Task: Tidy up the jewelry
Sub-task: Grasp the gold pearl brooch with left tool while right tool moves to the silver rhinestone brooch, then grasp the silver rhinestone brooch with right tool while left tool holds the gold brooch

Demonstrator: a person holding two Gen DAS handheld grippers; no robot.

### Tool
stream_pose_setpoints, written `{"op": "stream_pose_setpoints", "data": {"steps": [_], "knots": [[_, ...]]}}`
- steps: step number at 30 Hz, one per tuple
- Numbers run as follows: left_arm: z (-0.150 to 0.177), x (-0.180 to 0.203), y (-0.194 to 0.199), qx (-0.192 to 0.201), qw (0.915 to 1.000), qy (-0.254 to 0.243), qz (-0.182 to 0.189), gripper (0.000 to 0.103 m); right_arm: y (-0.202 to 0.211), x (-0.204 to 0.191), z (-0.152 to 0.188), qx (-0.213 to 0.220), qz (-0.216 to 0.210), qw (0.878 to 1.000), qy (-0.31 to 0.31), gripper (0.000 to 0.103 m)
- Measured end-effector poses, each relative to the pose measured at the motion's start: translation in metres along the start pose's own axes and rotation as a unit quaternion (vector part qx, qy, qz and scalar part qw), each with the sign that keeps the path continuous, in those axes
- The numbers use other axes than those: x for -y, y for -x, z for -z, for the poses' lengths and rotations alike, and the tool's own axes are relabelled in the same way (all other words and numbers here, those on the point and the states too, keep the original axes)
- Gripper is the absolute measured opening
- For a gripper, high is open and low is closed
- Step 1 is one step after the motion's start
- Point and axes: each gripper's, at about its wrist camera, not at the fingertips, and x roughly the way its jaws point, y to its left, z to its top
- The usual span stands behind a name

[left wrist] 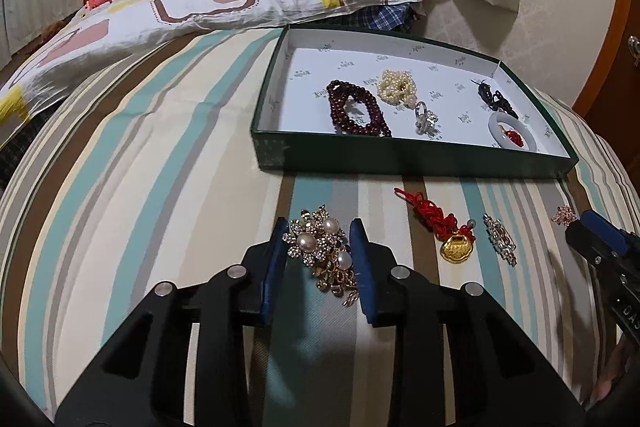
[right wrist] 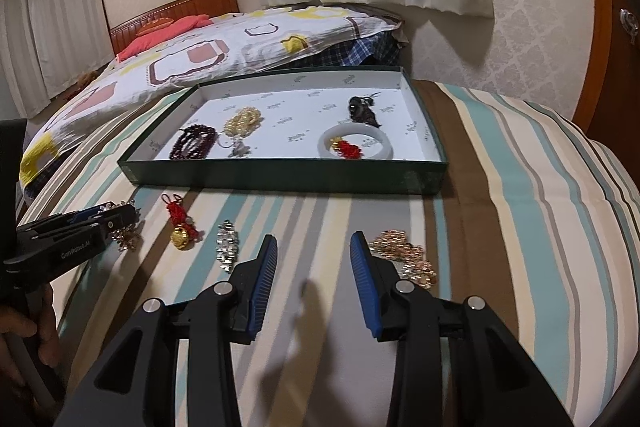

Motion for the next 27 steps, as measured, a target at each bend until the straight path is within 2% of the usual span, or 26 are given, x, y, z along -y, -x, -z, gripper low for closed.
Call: {"op": "stream_pose_setpoints", "data": {"steps": [12,14,27], "knots": [[0.002,-0.033,0.024,0.016,0.9994,0.027,-0.016,0.029,-0.022,-0.036,-0.007,-0.030,-0.044,0.998,0.022,0.039],[0.001,-0.037,0.025,0.012,0.9994,0.030,-0.016,0.010,-0.029,-0.041,-0.007,-0.040,-0.046,0.998,0.027,0.038],[0.004,-0.040,0.022,0.014,0.9993,0.034,-0.011,0.010,-0.039,-0.047,-0.008,-0.066,-0.044,0.996,0.031,0.038]]}}
